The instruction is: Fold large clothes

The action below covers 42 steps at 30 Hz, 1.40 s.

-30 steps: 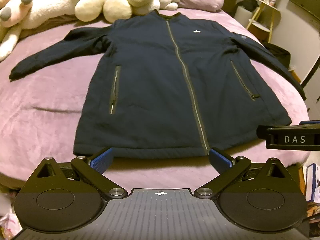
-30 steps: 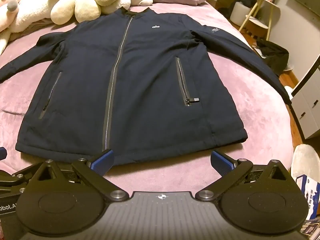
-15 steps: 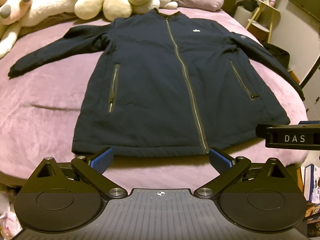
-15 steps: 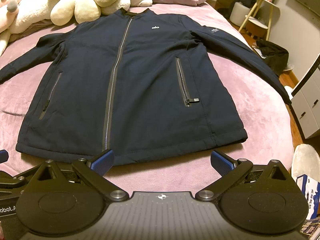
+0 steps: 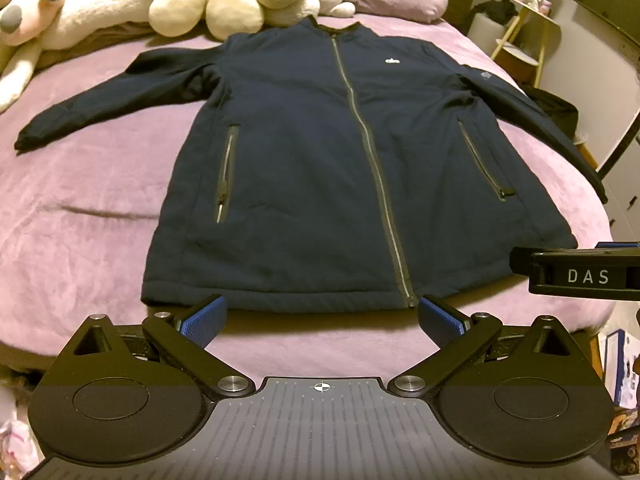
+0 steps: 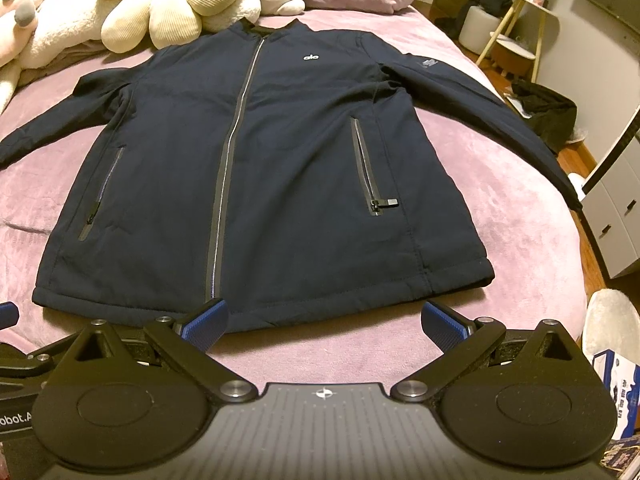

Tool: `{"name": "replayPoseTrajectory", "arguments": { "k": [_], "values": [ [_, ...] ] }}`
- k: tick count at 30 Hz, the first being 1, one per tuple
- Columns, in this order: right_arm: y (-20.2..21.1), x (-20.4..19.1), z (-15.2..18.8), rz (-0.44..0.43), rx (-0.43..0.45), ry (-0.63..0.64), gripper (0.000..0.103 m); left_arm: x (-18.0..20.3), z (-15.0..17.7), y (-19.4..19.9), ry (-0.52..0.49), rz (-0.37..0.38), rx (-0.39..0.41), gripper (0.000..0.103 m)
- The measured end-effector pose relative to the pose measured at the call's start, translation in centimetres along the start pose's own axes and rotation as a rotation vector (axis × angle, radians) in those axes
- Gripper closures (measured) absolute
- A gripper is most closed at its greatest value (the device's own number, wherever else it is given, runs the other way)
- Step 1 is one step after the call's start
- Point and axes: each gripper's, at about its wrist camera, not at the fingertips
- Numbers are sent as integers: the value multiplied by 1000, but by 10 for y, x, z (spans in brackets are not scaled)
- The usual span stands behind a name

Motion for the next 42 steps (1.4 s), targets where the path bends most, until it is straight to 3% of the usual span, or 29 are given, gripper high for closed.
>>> {"name": "replayPoseTrajectory", "arguments": {
  "k": [42],
  "values": [
    [-3, 2, -4, 2, -11, -10, 0, -2, -4, -3, 16, 11, -19, 0]
  ]
}}
Point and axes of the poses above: each gripper's, at about its wrist camera, not at the fingertips, and y roughly against the way its jaws point, x to its right, z to its underside, and after that the axes turned 6 degrees about -y, right-handed
